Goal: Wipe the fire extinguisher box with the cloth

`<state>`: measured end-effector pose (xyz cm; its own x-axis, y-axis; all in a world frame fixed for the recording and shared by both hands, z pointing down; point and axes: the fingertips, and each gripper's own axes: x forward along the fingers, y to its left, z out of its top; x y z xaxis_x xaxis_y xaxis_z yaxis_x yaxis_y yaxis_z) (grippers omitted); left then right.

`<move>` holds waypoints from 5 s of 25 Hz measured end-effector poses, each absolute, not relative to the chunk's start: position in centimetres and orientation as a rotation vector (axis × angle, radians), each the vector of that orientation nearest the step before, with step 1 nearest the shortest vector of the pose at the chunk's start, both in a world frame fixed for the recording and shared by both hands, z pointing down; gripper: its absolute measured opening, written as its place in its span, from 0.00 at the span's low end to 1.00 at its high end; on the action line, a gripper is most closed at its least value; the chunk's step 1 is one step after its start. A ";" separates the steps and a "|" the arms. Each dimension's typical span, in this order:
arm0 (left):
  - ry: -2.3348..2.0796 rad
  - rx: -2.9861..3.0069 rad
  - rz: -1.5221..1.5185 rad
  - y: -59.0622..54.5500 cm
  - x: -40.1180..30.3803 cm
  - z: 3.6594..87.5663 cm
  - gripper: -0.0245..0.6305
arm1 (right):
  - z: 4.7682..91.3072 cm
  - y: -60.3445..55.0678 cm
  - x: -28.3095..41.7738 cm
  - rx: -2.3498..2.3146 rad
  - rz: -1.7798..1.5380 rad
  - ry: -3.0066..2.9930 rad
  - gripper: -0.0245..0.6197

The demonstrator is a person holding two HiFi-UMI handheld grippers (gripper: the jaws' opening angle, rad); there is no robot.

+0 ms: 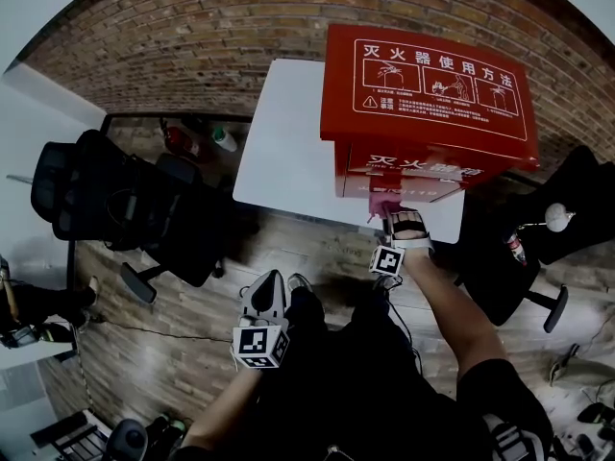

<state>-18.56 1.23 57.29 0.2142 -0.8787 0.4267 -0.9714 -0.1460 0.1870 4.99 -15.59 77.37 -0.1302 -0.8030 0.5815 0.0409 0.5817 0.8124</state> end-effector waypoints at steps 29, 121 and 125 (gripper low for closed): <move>-1.737 2.101 0.339 1.0 -18.4 56.4 0.09 | 86.8 -15.3 4.8 0.504 -0.701 -1.503 0.20; -1.648 2.295 0.286 -1.2 -8.1 54.2 0.09 | 76.9 -15.9 12.6 0.751 -0.861 -1.526 0.20; -1.646 2.300 0.274 -1.1 -8.3 54.0 0.09 | 75.5 -15.8 12.7 0.762 -0.876 -1.512 0.20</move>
<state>-8.32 -1.07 54.01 0.3259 -0.8882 0.3238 -0.9452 -0.2994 0.1302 12.70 -15.80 75.54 -0.1171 -0.8552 0.5048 0.0119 0.5071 0.8618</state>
